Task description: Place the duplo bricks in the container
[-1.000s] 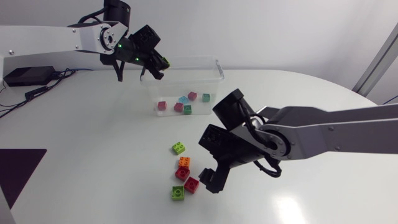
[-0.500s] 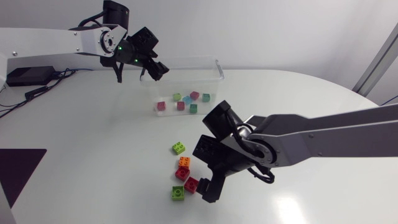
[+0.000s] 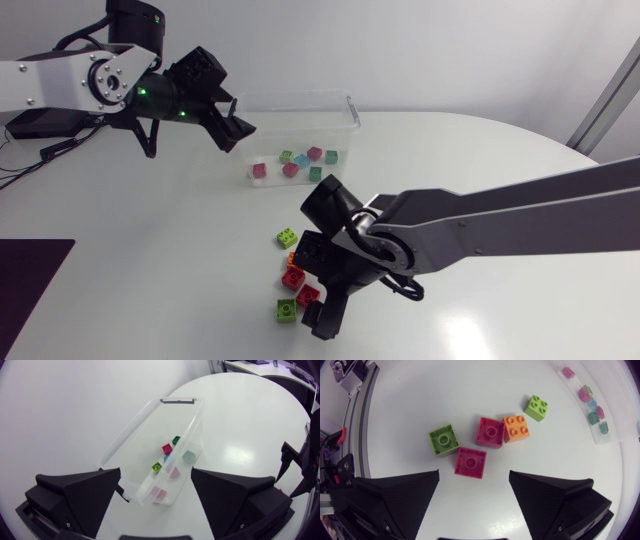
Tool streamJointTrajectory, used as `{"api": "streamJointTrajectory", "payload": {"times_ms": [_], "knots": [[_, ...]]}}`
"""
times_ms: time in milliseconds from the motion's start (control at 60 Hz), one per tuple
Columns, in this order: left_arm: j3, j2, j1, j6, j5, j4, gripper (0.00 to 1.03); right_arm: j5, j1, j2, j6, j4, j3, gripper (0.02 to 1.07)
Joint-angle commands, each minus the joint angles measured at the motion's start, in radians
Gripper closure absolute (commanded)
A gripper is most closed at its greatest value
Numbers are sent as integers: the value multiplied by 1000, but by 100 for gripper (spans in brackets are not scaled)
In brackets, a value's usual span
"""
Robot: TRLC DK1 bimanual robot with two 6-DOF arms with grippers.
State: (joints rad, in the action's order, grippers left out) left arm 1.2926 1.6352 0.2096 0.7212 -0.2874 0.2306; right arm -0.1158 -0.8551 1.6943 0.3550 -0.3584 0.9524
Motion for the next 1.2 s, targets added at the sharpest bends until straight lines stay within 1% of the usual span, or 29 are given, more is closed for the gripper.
{"api": "streamJointTrajectory", "payload": {"times_ms": [0, 167, 450, 650, 683, 850, 933, 1033, 1067, 1083, 1183], "knots": [[-65, -49, 11, 24, -19, 24, 5, 13, -25, 38, -21, -22, 28, 6], [-157, -98, 17, 53, -22, 24, 5, 21, -25, 67, -21, -31, 45, 6], [-236, -150, 14, 89, -24, 32, 5, 38, -36, 125, -19, -53, 92, 8], [-296, -167, 11, 127, -24, 30, 5, 45, -38, 153, -16, -60, 125, 22], [-302, -169, 10, 132, -25, 30, 5, 45, -39, 162, -14, -60, 131, 27], [-326, -187, 10, 142, -25, 30, 5, 47, -41, 183, -14, -86, 148, 59], [-340, -195, 10, 146, -25, 32, 5, 48, -44, 185, -16, -97, 146, 78], [-357, -196, 13, 155, -25, 32, 5, 51, -44, 177, -17, -97, 129, 78], [-365, -196, 16, 159, -25, 32, 5, 51, -42, 166, -19, -97, 123, 80], [-369, -196, 19, 161, -25, 32, 5, 51, -42, 159, -21, -91, 117, 82], [-394, -196, 48, 181, -32, 50, 5, 50, -32, 117, -21, -91, 98, 82]]}}
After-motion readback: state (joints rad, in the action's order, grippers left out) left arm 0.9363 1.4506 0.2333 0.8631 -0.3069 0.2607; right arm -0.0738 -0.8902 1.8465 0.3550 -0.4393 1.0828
